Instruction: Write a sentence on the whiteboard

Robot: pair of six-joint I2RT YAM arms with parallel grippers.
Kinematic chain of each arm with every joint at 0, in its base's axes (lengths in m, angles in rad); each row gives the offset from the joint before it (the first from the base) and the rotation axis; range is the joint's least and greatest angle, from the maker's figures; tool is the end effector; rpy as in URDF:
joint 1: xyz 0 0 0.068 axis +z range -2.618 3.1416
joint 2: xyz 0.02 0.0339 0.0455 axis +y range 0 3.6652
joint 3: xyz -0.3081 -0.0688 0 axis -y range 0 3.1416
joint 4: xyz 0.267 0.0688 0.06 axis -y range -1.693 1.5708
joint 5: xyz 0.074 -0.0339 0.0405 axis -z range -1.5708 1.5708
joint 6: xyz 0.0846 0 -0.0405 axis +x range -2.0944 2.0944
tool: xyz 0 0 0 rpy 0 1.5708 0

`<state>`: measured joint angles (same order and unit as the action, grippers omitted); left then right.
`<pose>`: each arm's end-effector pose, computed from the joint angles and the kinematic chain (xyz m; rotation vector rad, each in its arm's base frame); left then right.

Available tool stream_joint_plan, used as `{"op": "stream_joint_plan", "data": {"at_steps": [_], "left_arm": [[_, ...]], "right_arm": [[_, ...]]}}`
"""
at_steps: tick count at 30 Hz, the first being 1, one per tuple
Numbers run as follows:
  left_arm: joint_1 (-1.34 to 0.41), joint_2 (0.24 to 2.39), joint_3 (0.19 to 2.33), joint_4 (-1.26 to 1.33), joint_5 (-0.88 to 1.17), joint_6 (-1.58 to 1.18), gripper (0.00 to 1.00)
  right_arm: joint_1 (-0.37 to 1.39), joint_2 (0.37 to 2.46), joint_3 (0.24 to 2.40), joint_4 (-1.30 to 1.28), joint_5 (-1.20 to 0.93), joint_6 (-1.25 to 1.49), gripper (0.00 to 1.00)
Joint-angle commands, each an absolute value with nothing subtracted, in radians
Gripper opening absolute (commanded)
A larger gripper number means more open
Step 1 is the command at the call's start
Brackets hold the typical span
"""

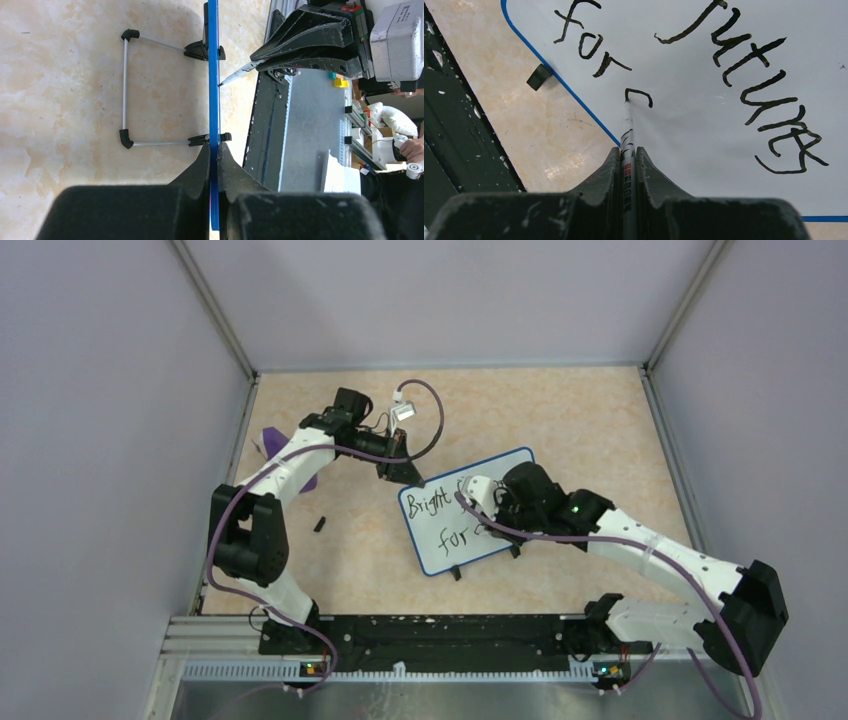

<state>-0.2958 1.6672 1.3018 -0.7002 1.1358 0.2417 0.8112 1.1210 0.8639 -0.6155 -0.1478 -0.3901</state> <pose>0.3349 -0.1823 0.2848 0.9700 2.1040 -1.4740 0.1706 0.1978 0.2603 -1.4475 1.9953 0.3659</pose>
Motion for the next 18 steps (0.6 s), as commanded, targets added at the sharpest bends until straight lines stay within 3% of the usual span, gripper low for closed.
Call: {"op": "stream_joint_plan", "data": {"at_steps": [1, 18], "left_arm": [[-0.289, 1.673, 1.298, -0.714, 1.070, 0.285, 0.00], [-0.289, 1.667, 1.294, -0.712, 1.068, 0.284, 0.00]], "right_arm": [[0.813, 1.092, 0.859, -0.625, -0.105, -0.409, 0.00], [0.772, 1.077, 0.899, -0.575, -0.054, -0.348, 0.00]]}}
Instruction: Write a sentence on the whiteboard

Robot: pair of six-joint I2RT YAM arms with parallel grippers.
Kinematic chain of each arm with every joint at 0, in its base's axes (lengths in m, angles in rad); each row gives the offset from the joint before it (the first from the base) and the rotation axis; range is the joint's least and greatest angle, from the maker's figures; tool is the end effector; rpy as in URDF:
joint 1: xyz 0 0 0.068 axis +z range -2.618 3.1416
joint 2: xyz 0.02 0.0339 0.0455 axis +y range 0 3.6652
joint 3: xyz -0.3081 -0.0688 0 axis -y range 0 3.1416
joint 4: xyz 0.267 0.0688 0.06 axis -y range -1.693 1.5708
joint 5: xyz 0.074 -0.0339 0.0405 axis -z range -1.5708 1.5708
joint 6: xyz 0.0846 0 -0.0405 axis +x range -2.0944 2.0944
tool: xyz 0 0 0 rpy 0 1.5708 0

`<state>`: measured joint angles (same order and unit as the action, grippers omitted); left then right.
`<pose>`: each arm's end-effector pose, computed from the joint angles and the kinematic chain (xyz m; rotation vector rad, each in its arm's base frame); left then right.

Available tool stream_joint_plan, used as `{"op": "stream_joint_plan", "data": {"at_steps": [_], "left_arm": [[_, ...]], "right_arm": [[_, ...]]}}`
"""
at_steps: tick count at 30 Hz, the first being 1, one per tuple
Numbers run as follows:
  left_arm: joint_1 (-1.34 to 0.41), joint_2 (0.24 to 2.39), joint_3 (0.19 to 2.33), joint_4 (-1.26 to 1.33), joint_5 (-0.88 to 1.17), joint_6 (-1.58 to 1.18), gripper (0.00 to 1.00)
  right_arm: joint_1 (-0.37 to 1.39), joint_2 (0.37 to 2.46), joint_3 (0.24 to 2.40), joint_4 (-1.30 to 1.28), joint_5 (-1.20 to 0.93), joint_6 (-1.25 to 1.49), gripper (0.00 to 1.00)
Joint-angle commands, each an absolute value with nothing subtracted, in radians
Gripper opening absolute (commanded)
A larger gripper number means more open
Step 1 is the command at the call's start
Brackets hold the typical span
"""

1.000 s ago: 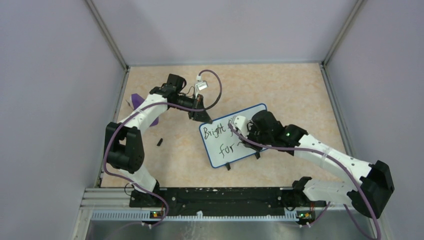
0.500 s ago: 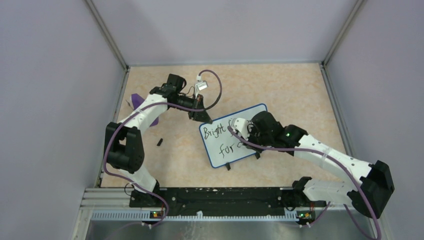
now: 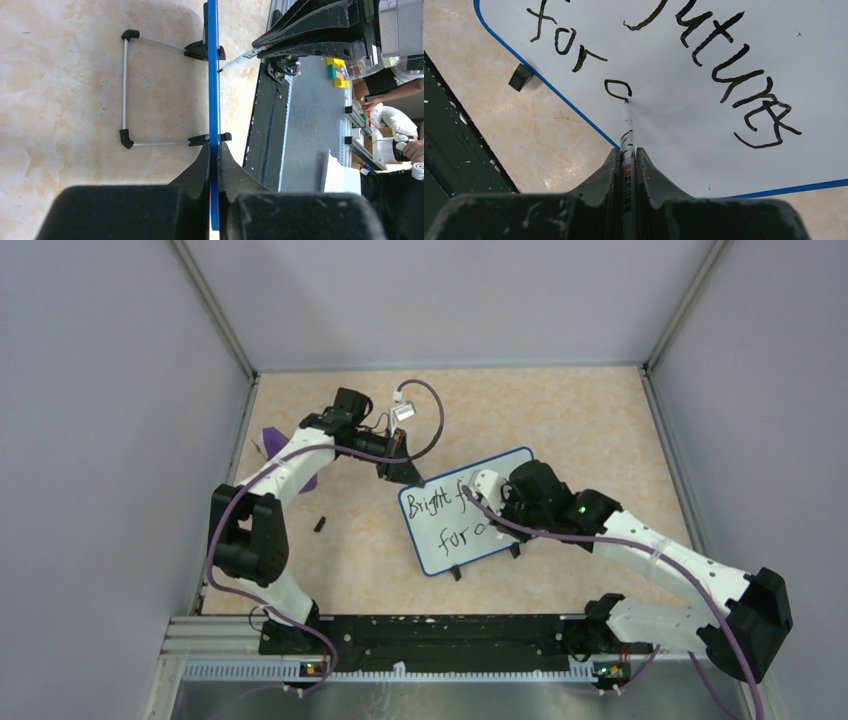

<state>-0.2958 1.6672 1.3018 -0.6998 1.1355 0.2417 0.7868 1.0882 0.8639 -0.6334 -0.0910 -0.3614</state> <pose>0.3350 -0.1823 0.2849 0.9701 2.1039 -1.4734 0.1740 0.1854 0.2658 -1.3634 2.0316 0.3012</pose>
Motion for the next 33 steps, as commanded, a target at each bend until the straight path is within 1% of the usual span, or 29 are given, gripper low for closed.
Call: {"op": "stream_joint_plan", "data": {"at_steps": [1, 33], "left_arm": [[-0.288, 1.667, 1.292, -0.712, 1.068, 0.284, 0.00], [-0.289, 1.673, 1.296, -0.709, 1.071, 0.284, 0.00]], "right_arm": [[0.771, 1.077, 0.900, -0.573, -0.055, -0.347, 0.00], [0.764, 1.079, 0.943, -0.557, -0.045, -0.313, 0.00]]}}
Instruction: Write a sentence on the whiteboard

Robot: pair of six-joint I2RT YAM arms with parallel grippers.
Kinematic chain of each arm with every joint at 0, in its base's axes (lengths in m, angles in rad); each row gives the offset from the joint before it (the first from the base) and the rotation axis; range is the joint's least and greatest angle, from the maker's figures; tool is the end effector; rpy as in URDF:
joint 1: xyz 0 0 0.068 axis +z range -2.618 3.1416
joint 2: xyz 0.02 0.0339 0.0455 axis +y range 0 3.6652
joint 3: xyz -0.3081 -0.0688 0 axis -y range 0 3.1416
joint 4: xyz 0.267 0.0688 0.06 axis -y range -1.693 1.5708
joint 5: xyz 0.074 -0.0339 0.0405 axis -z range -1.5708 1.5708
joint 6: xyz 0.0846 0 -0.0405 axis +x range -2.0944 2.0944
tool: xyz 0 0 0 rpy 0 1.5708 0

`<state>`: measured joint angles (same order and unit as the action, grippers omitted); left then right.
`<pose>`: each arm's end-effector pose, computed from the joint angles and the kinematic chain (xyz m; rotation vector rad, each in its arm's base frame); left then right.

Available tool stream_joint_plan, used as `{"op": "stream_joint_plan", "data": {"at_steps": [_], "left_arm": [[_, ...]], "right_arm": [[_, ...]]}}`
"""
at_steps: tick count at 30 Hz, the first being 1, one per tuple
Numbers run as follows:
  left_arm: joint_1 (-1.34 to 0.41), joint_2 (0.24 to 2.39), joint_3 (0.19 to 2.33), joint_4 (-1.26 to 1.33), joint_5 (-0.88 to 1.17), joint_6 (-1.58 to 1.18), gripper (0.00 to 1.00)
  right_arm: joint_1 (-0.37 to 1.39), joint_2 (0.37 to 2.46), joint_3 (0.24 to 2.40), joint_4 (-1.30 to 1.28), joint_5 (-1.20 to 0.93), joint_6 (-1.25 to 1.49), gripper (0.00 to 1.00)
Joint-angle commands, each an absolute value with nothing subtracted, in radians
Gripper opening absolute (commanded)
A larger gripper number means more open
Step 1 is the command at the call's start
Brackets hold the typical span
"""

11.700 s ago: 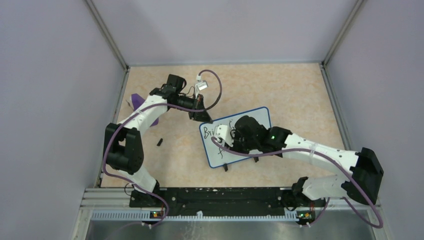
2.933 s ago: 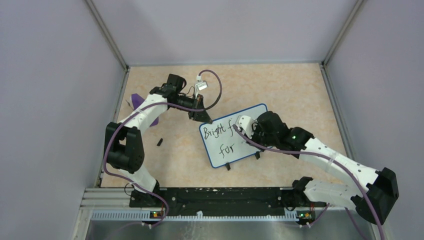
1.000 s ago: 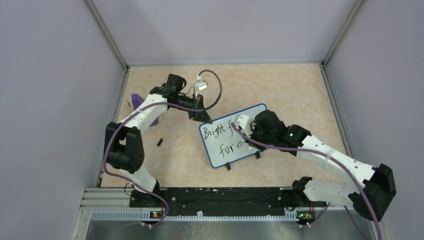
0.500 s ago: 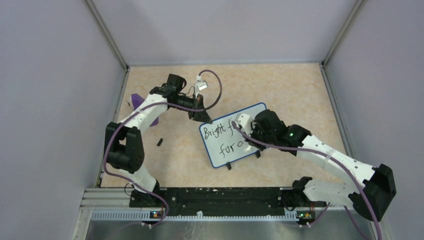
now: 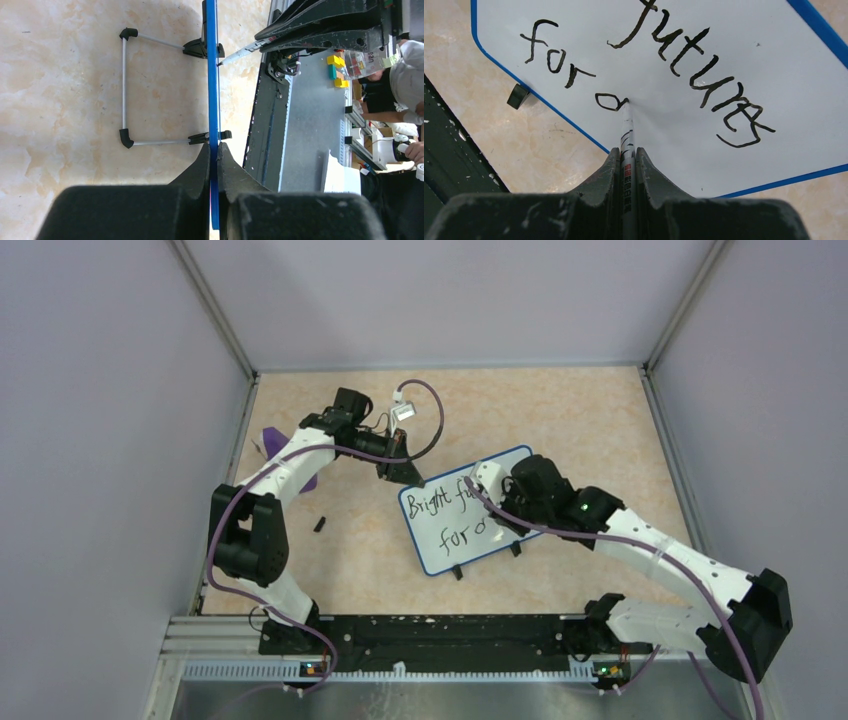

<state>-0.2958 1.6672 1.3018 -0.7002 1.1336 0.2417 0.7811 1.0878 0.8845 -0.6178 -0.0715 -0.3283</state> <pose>0.3351 -0.1822 0.2847 0.9697 2.1056 -1.4713 0.1793 0.1863 0.2753 -1.2981 2.0307 0.2968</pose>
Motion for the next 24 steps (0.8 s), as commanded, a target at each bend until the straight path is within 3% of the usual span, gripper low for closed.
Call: {"op": "stream_joint_plan", "data": {"at_steps": [1, 24], "left_arm": [[-0.289, 1.672, 1.296, -0.709, 1.071, 0.284, 0.00], [-0.289, 1.676, 1.298, -0.712, 1.067, 0.287, 0.00]], "right_arm": [[0.764, 1.080, 0.942, -0.558, -0.048, -0.313, 0.00], [0.770, 1.084, 0.838, -0.595, -0.114, -0.393, 0.00]]}}
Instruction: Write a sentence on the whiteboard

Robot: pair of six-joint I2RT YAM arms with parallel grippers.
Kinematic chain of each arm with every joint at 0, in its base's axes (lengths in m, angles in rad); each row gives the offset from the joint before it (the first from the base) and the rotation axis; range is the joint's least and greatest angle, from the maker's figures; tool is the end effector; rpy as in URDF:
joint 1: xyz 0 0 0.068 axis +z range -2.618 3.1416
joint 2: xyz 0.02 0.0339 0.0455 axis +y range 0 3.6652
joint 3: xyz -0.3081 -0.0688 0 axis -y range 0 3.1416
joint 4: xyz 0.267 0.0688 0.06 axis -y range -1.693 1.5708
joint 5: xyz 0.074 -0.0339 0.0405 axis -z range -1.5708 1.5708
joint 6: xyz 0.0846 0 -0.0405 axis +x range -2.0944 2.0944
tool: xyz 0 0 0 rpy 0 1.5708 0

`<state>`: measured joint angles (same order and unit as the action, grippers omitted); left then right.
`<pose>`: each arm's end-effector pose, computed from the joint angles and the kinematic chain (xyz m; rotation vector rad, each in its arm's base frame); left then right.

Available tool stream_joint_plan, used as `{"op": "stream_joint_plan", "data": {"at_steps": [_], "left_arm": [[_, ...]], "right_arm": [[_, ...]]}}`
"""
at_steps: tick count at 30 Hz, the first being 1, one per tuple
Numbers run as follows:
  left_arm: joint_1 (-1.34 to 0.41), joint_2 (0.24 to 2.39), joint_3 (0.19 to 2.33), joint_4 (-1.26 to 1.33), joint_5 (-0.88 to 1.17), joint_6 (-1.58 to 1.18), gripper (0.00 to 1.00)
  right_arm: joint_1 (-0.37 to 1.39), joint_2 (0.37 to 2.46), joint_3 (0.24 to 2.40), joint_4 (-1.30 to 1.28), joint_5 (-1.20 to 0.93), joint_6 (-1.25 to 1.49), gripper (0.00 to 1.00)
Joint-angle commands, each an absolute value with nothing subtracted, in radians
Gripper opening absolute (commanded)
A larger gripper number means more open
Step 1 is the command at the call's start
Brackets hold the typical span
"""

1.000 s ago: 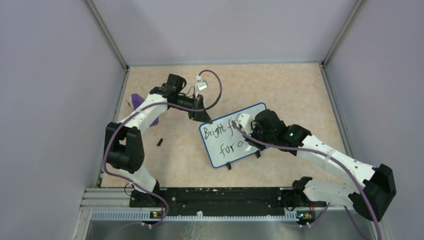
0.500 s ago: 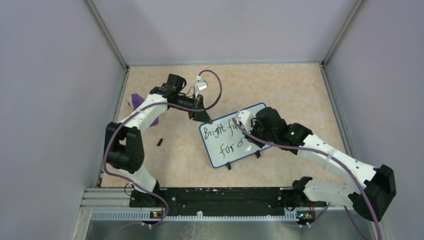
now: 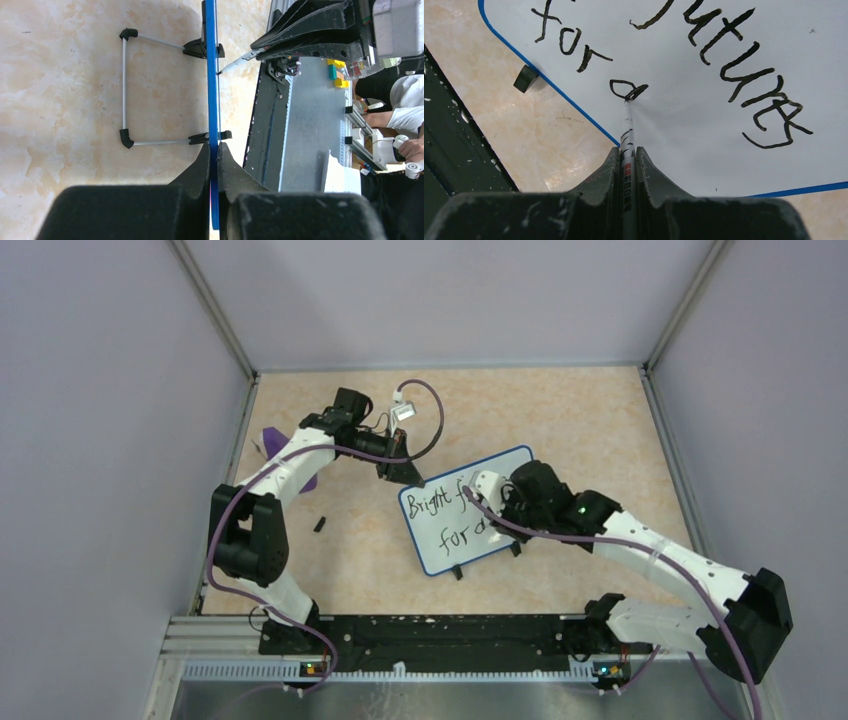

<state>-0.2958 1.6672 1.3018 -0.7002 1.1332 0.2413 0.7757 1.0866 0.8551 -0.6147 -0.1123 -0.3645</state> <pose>0.3351 -0.1822 0.2847 0.9693 2.1061 -1.4710 0.1754 0.1853 0.2650 -1.3579 2.0220 0.3224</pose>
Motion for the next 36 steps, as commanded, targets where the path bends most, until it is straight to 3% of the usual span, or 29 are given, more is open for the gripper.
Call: {"op": "stream_joint_plan", "data": {"at_steps": [1, 17, 36], "left_arm": [[-0.288, 1.675, 1.298, -0.712, 1.068, 0.287, 0.00], [-0.290, 1.674, 1.298, -0.715, 1.069, 0.287, 0.00], [-0.290, 1.676, 1.297, -0.712, 1.077, 0.288, 0.00]], "right_arm": [[0.771, 1.085, 0.836, -0.598, -0.113, -0.395, 0.00], [0.769, 0.996, 0.919, -0.673, -0.098, -0.404, 0.00], [0.760, 1.051, 0.927, -0.556, 0.024, -0.329, 0.00]]}}
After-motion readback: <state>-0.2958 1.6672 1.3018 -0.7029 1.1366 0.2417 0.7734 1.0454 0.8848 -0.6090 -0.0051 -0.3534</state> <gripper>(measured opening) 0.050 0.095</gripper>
